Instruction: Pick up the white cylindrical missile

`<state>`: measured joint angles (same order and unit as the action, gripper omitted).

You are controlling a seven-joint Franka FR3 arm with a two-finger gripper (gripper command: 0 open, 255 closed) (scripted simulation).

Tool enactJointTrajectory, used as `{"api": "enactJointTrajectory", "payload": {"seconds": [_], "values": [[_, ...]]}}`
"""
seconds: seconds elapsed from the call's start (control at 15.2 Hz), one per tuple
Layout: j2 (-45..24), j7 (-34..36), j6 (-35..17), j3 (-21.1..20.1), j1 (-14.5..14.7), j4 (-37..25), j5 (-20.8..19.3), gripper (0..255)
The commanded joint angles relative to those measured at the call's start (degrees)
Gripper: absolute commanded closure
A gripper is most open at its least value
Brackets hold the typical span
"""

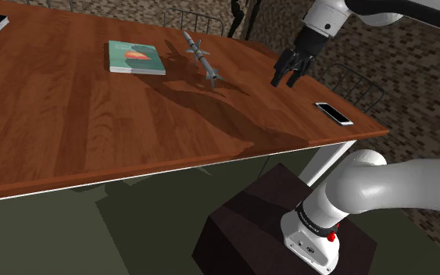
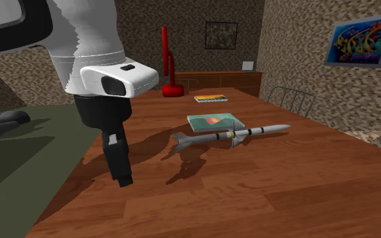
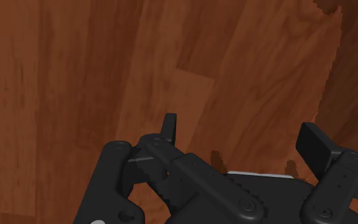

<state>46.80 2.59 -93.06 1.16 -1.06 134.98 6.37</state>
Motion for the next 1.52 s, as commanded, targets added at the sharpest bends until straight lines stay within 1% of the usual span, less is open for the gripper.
{"api": "enactJointTrajectory", "payload": {"seconds": [0.0, 0.4, 0.73, 1.12, 1.45], "values": [[0.00, 0.00, 0.00, 0.00, 0.00, 0.00, 0.00, 0], [-11.57, 5.27, -8.07, -3.68, -0.31, -5.85, 0.99, 0], [-21.62, 9.87, -13.05, -6.35, -0.92, -12.78, 0.44, 0], [-34.05, 15.83, -16.68, -8.94, -1.64, -23.59, -1.96, 0], [-44.87, 20.99, -17.51, -10.37, -1.70, -34.97, -5.24, 0]]}}
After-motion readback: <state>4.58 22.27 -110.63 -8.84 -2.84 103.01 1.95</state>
